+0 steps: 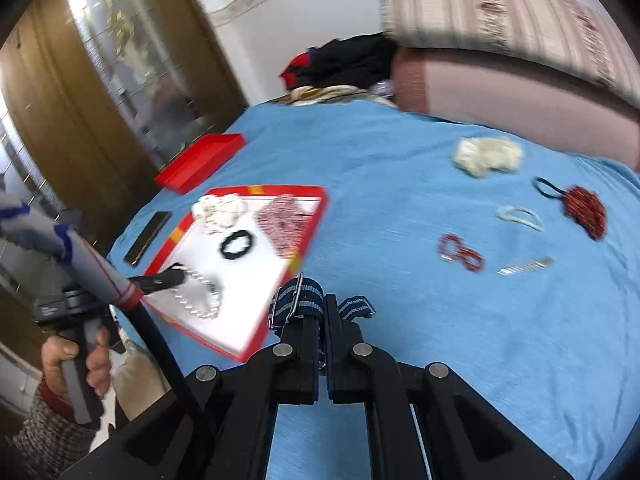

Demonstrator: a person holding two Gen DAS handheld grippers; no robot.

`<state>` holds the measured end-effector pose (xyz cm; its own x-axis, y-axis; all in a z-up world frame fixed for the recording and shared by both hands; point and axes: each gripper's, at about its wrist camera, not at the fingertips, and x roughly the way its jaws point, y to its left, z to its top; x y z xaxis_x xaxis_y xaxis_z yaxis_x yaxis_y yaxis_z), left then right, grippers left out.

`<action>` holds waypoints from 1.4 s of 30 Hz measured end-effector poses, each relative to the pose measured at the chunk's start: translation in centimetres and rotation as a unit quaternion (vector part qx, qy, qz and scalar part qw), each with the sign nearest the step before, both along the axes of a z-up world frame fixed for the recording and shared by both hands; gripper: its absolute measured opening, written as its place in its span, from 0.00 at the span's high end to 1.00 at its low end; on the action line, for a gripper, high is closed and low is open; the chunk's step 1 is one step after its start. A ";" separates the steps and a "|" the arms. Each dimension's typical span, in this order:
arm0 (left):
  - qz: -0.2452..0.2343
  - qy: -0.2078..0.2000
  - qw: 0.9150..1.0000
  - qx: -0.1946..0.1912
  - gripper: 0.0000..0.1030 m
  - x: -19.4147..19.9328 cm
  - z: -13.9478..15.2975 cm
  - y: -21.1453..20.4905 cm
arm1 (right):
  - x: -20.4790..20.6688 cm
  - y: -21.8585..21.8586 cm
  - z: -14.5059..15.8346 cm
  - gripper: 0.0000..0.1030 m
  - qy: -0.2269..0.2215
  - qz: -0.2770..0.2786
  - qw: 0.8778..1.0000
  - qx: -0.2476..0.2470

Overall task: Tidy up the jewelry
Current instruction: 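Lift the pearl bracelet and blue watch strap toward the tray, then release the pearl bracelet and blue watch strap onto the tray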

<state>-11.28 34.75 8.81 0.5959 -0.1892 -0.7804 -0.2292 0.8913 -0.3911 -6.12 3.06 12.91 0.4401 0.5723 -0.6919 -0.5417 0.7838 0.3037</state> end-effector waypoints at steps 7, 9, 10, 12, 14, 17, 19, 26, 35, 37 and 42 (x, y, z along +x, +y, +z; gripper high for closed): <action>0.041 0.030 0.999 0.019 0.91 0.6 -2.9 3.4 | 0.5 6.5 -1.0 0.98 0.020 0.053 0.998 -0.007; 0.047 0.030 0.998 0.014 0.91 0.4 -3.2 4.1 | 0.7 8.2 -1.7 0.98 0.036 0.066 0.997 -0.009; 0.048 0.027 0.998 0.009 0.91 0.2 -3.2 4.3 | 0.9 8.9 -2.0 0.98 0.045 0.071 0.996 -0.012; 0.053 0.019 0.998 0.004 0.91 -0.2 -3.0 4.6 | 1.3 10.4 -2.8 0.98 0.062 0.080 0.995 -0.019; 0.060 0.009 0.998 0.000 0.90 -0.6 -2.6 4.9 | 2.1 11.6 -3.6 0.98 0.076 0.081 0.993 -0.027; 0.065 -0.005 0.998 -0.015 0.88 -1.0 -2.2 5.3 | 4.3 13.5 -5.0 0.98 0.099 0.070 0.992 -0.039; 0.066 -0.012 0.998 -0.019 0.88 -1.2 -1.8 5.4 | 5.7 14.2 -5.7 0.98 0.113 0.058 0.991 -0.043; 0.062 -0.033 0.997 -0.022 0.85 -2.1 -0.6 5.4 | 9.0 16.8 -7.6 0.95 0.124 0.032 0.989 -0.069; 0.057 -0.041 0.997 -0.025 0.81 -2.9 0.1 5.3 | 10.0 16.9 -7.3 0.58 0.101 0.014 0.990 -0.099; 0.058 -0.043 0.997 -0.028 0.80 -3.2 0.2 5.3 | 9.7 16.0 -6.7 0.57 0.092 0.019 0.991 -0.100; 0.065 -0.042 0.996 -0.034 0.78 -3.9 0.0 5.3 | 8.6 13.8 -5.5 0.48 0.066 0.019 0.993 -0.096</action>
